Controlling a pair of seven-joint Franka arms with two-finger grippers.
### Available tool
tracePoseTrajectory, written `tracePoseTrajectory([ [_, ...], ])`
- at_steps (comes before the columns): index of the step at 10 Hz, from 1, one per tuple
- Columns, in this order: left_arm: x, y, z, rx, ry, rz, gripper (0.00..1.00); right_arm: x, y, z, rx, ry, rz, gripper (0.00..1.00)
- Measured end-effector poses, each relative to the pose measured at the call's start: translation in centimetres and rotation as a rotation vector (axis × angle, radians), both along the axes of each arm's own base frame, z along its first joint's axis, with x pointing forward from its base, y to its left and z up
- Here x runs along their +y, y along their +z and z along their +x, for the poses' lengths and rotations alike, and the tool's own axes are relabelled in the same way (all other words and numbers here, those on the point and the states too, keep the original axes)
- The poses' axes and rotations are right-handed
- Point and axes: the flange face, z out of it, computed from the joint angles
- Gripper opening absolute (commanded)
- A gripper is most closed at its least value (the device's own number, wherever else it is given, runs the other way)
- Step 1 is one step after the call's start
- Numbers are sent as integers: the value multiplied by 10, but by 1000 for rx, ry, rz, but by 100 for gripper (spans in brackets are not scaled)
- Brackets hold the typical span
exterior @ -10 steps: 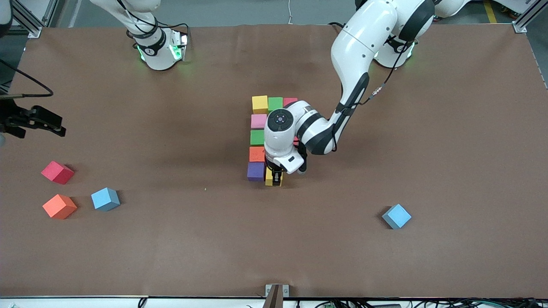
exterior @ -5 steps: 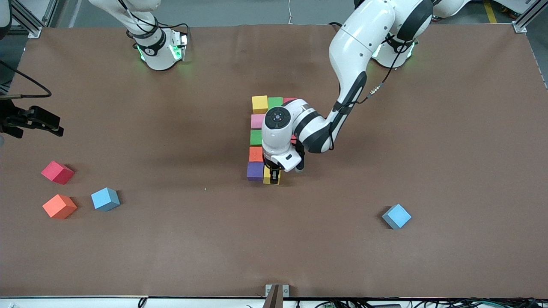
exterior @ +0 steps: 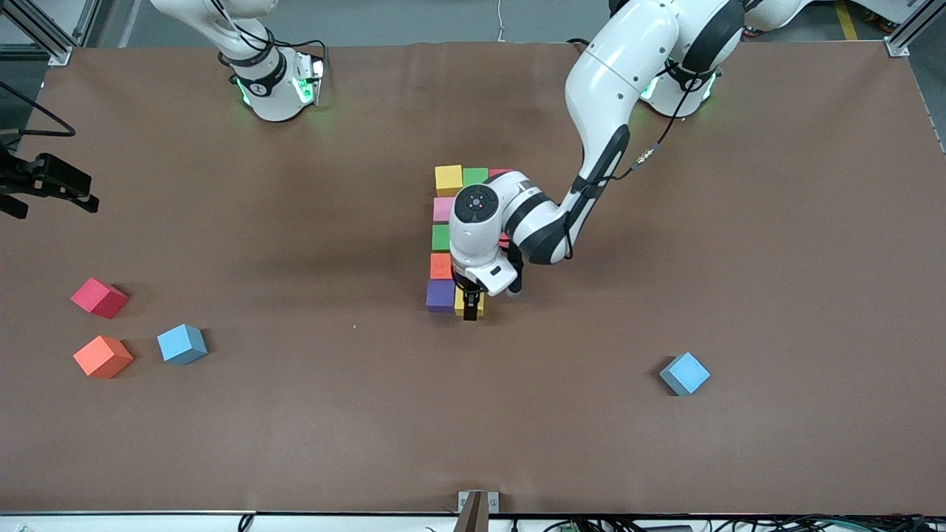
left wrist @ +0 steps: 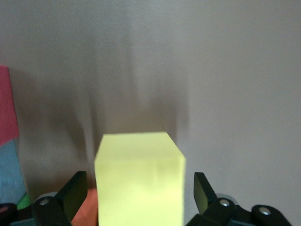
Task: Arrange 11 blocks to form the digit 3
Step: 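Reach the left gripper to the blue cube and grasp it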
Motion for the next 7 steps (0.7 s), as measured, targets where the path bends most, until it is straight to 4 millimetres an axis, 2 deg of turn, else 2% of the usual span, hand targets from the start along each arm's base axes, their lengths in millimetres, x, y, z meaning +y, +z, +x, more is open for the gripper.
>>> tracePoseTrajectory([
  [2,10,51,10,-9,3,26,100,0,-4,1,1,-3,0,100],
  [3,27,73,22,-5,-8,53,100,-3,-4,1,-1,-8,0,100],
  [4,56,89,41,6,-28,84,100,-6,-3,1,-3,-12,-1,100],
  [5,96,99,63,19,-56,113,100,-7,-3,0,-4,-15,-1,100],
  [7,179,103,99,46,-138,154,100,-8,2,0,-15,-17,-2,100],
])
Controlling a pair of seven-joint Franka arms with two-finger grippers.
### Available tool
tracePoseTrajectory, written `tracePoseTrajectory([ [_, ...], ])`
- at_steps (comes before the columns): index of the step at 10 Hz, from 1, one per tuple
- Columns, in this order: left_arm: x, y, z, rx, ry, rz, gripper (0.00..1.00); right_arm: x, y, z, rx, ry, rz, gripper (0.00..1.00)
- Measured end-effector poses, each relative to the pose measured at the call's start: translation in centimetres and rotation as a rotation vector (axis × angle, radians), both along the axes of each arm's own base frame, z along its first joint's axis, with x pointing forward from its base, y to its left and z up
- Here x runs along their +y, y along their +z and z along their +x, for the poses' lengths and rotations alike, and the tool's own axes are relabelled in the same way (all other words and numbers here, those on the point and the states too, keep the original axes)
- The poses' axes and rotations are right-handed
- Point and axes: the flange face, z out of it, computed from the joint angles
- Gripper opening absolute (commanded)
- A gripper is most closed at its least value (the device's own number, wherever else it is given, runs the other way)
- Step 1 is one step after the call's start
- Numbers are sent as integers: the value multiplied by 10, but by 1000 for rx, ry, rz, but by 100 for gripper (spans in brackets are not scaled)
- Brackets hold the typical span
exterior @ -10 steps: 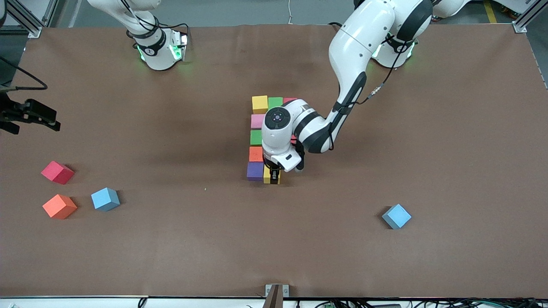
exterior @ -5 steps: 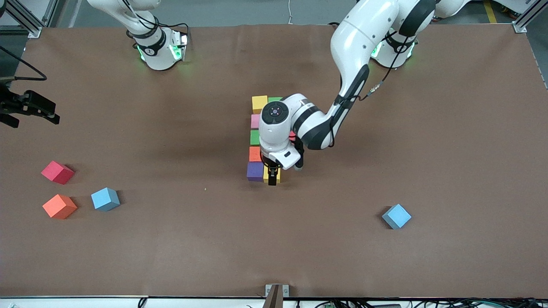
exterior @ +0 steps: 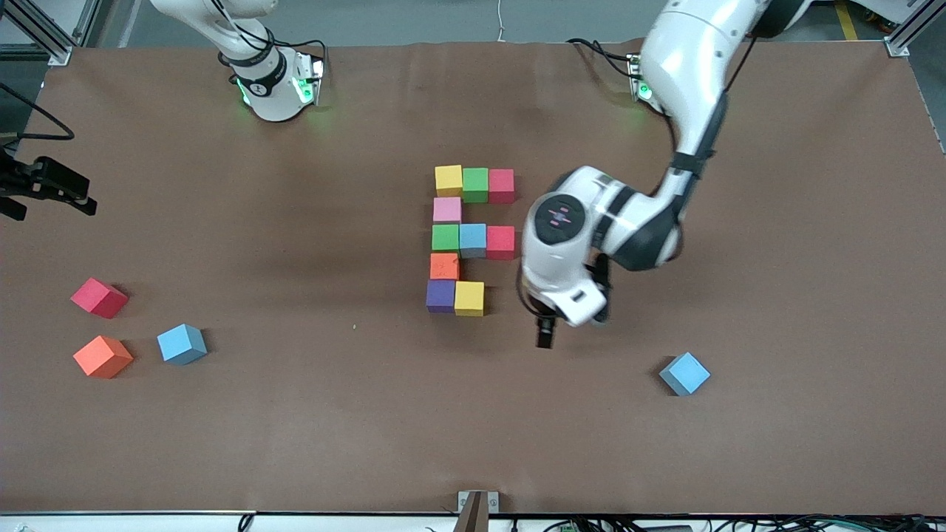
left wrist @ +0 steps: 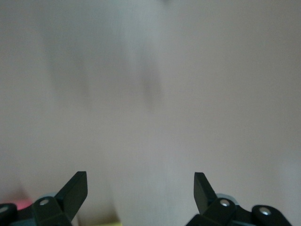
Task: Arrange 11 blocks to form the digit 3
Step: 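Reach the left gripper to the blue cube and grasp it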
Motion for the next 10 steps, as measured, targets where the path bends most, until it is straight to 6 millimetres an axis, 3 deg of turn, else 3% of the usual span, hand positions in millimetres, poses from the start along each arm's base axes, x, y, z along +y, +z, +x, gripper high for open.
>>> tracePoseTrajectory([
  [2,66,8,26,16,-121,26,100,0,6,-2,-4,-1,0,100],
  [4,121,3,44,45,-266,52,100,-2,7,-4,0,-6,0,100],
  [8,226,-39,66,146,-573,64,100,-5,7,-4,-1,-11,0,100],
  [10,257,-52,75,130,-644,50,100,-4,7,-4,-2,-9,0,100],
])
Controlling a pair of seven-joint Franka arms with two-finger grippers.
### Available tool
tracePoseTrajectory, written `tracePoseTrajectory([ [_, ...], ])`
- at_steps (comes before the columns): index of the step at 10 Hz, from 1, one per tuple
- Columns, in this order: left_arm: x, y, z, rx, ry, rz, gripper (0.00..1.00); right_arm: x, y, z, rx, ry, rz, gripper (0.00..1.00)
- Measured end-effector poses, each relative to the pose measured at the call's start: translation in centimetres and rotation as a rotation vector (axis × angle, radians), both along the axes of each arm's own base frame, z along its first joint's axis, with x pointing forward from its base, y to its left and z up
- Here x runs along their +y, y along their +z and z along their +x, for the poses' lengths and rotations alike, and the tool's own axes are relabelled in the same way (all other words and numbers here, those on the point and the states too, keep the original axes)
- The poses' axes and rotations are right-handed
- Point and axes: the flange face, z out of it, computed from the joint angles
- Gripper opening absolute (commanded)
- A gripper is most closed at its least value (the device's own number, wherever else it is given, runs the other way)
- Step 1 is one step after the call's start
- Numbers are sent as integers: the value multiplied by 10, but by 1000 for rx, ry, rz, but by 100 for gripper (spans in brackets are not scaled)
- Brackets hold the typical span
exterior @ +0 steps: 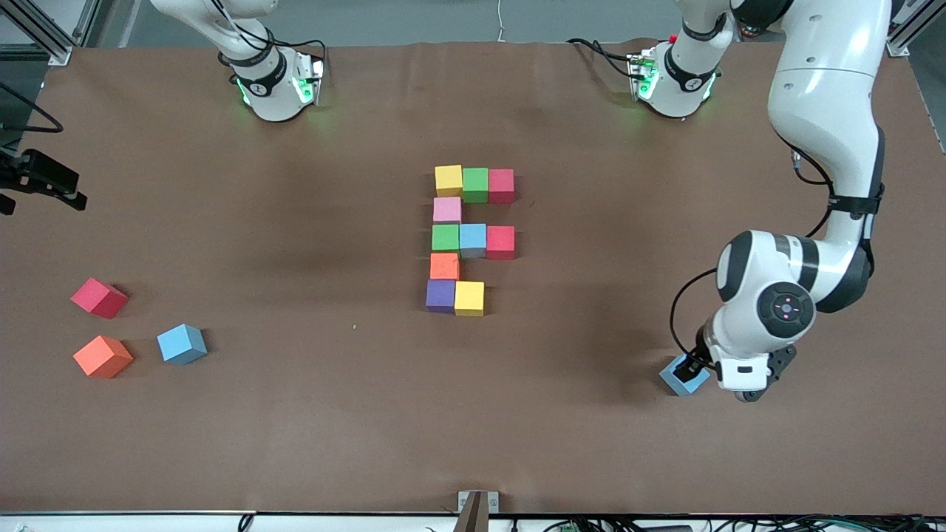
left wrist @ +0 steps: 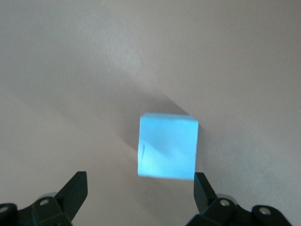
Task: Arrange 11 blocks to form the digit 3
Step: 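Reach the left gripper to the blue cube and grasp it, then carry the blue cube beside yellow with the left gripper and release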
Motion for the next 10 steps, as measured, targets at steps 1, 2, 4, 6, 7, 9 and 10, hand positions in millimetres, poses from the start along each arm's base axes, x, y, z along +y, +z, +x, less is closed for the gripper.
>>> tracePoseTrajectory([
  [1,2,-5,3,-23,-13,-7,100,2,0,0,0,3,0,100],
  [2,-2,-13,5,-45,-20,-17,100,2,0,0,0,4,0,100],
  [4,-5,-28,8,-66,-26,-28,100,0,0,0,0,0,0,100],
  [6,2,-37,11,-94,-19,-37,100,-1,0,0,0,-1,0,100],
  [7,2,-43,12,-104,-19,-41,100,-1,0,0,0,-2,0,100],
  [9,2,-55,12,-109,-20,-45,86,-1,0,0,1,-2,0,100],
  [10,1,-59,12,-111,-21,-46,55,-1,0,0,1,-3,0,100],
])
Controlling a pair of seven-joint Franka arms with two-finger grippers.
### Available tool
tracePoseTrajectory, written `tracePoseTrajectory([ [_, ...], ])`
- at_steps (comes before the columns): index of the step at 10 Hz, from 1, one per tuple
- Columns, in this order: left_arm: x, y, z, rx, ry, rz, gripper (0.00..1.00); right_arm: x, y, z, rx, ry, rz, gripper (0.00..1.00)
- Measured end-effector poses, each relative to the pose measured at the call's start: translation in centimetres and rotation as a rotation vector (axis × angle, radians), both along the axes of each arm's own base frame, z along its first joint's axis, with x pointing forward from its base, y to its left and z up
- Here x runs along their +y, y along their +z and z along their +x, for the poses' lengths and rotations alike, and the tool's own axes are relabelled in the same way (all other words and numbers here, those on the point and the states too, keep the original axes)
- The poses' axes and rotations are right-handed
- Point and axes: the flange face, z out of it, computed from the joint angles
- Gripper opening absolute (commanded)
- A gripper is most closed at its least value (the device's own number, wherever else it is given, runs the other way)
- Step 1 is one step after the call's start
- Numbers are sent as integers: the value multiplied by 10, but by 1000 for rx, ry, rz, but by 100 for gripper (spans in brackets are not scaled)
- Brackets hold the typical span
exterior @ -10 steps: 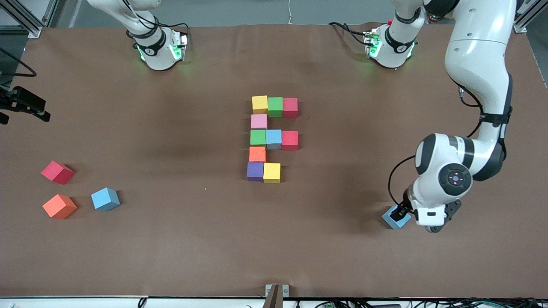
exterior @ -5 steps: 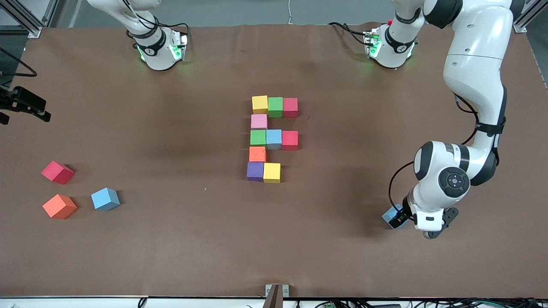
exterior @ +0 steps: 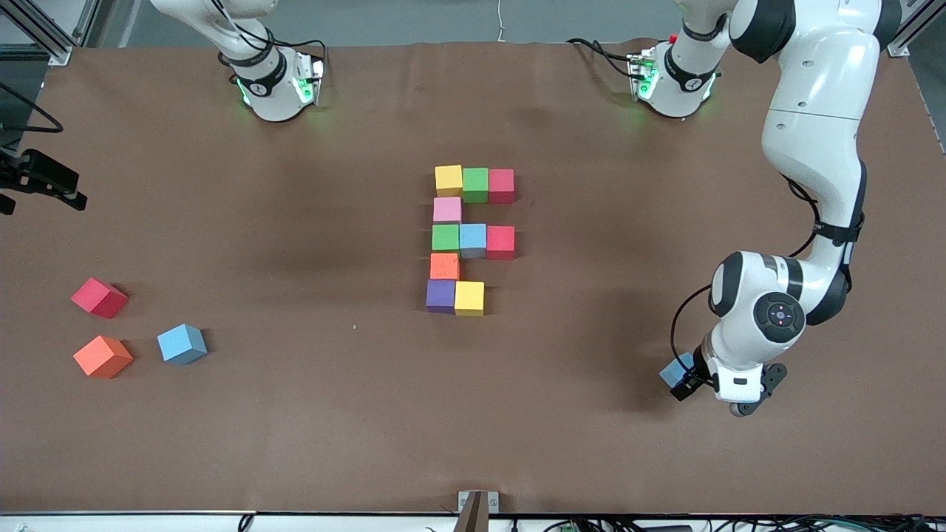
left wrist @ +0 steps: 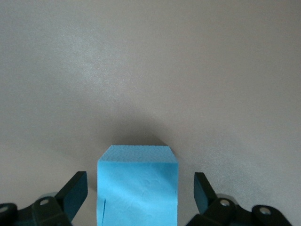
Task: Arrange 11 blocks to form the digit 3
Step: 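Carry the blue cube beside yellow with the left gripper and release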
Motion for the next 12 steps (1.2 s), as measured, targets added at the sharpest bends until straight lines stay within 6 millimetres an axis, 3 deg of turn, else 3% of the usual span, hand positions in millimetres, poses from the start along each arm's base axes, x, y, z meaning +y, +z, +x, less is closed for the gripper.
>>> tracePoseTrajectory([
  [1,0,-2,0,-1,0,-1,39,0,0,0,0,-1,0,100],
  [2,-1,-2,0,-2,1,-2,32,-1,0,0,1,-1,0,100],
  [5,-13,9,3,-21,70,-27,27,-1,0,0,1,-1,0,100],
  [6,-29,22,2,-33,125,-55,27,-1,0,0,1,-1,0,100],
  [7,-57,37,-2,-40,203,-83,27,-1,0,0,1,-2,0,100],
  [9,-130,52,-22,-25,373,-116,27,-1,0,0,1,-2,0,100],
  [12,-207,53,-57,38,558,-106,27,-1,0,0,1,-2,0,100],
])
